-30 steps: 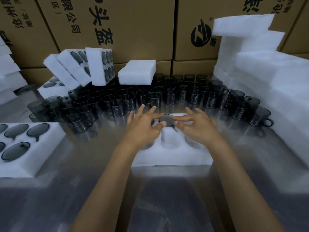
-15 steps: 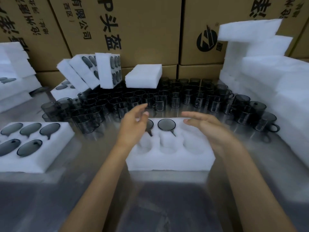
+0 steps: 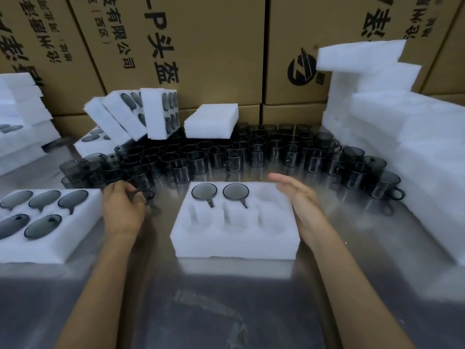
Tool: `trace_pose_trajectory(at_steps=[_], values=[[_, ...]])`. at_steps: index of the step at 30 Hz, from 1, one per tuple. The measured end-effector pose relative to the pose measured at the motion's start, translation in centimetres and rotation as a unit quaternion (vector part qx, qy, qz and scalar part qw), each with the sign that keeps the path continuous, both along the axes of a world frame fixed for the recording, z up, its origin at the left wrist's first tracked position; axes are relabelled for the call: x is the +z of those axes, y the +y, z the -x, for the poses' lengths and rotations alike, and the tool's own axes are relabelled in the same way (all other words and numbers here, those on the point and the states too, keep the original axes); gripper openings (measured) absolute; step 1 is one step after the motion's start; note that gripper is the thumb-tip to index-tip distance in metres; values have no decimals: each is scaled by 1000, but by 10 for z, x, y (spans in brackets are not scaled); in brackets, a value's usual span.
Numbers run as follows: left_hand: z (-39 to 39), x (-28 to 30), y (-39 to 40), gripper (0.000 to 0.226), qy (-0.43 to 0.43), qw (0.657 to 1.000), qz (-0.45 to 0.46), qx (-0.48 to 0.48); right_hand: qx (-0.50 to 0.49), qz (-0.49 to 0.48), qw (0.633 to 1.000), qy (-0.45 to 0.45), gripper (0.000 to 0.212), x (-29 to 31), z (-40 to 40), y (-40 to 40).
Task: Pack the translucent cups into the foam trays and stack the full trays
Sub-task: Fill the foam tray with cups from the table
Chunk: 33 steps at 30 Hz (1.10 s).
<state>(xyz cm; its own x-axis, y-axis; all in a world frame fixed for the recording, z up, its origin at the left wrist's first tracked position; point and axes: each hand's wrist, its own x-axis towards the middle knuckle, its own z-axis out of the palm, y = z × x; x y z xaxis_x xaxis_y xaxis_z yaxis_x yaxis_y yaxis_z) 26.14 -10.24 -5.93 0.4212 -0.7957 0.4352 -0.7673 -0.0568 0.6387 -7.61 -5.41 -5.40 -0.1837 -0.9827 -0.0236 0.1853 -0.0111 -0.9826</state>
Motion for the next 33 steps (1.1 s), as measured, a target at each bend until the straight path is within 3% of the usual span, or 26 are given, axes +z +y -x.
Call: trace_pose_trajectory(at_steps=[4,8,12,15,22,33], values=[[9,11,4,7,61,996,46,-40,-9,30,998,-47,32,-11,1,4],[42,45,11,12,44,976,125,-174,-24,37,998,-34,27,-13,-3,1],[111,64,19,22,93,934,89,-334,-4,57,998,-8,28,-8,-17,-5],[150,61,21,28,90,907,46,-408,-55,100,992,46,24,-1,-19,-10],[164,46,20,20,93,893,-10,-439,-44,143,988,42,27,13,6,-2],[154,41,29,21,88,888,-2,-451,-3,158,981,113,29,6,-6,-1]])
